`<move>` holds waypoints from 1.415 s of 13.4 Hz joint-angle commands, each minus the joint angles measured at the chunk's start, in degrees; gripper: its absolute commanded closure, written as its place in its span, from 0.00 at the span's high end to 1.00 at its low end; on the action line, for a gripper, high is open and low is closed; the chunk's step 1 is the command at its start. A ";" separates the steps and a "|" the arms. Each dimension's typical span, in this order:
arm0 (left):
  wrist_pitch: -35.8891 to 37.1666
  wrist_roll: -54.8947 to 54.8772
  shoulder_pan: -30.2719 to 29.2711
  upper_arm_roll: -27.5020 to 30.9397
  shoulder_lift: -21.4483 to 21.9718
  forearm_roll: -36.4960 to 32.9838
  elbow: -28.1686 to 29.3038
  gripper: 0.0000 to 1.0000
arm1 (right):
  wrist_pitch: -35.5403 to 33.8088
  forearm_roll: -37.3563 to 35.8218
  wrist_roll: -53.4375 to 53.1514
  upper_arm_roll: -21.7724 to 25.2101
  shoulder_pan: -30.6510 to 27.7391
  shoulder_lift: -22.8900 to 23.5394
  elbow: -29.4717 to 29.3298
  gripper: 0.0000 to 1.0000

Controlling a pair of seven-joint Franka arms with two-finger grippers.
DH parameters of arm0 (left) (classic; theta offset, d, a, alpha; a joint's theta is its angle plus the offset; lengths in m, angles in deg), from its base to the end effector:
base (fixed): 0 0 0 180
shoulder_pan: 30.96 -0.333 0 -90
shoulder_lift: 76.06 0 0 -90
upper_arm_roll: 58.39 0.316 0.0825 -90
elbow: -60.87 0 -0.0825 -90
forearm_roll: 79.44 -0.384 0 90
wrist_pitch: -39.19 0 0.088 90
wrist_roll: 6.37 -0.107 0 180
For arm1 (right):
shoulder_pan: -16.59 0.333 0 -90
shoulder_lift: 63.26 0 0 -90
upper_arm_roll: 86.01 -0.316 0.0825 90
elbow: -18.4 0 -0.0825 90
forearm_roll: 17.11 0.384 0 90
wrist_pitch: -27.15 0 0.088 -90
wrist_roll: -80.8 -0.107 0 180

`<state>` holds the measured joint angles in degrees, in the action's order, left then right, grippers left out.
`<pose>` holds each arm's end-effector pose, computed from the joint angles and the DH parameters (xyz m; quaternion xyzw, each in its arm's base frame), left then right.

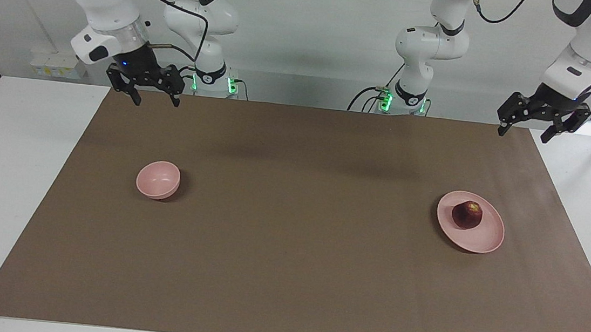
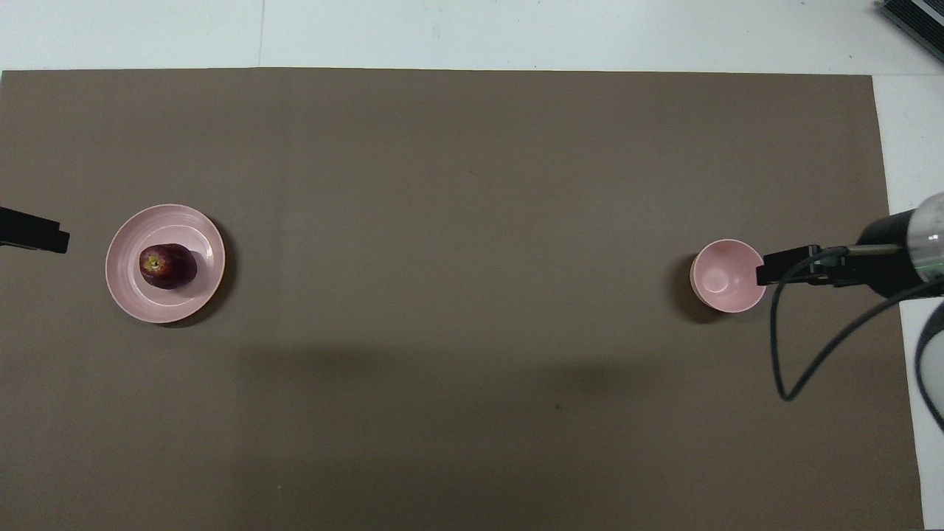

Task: Move apple from plate to bowl
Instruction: 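Reach the left gripper down to grasp the apple on the plate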

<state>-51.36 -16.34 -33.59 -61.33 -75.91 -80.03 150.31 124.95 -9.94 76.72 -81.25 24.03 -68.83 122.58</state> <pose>0.5550 -0.0019 0.6314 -0.9959 0.0896 -0.0105 0.0061 0.5291 0.0348 0.5720 -0.9976 0.0209 0.0111 0.0654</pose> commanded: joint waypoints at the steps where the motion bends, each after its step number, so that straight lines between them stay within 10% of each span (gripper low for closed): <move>1: -9.08 -0.84 -0.36 0.04 2.04 0.06 9.75 1.00 | 4.93 4.67 -6.01 -0.20 4.66 3.01 3.84 1.00; 7: -27.37 -6.62 -3.16 0.04 0.56 0.15 23.57 1.00 | 10.46 18.65 -24.39 -0.20 11.00 6.45 5.94 1.00; 19: -47.53 -5.94 -4.32 0.04 -9.56 1.64 32.64 0.98 | 30.61 47.48 -49.98 -0.20 20.41 14.45 9.91 1.00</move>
<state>-97.29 -22.21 -37.27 -60.90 -86.47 -79.16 181.45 154.56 35.06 28.18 -81.69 43.65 -55.24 132.97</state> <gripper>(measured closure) 0.004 0.000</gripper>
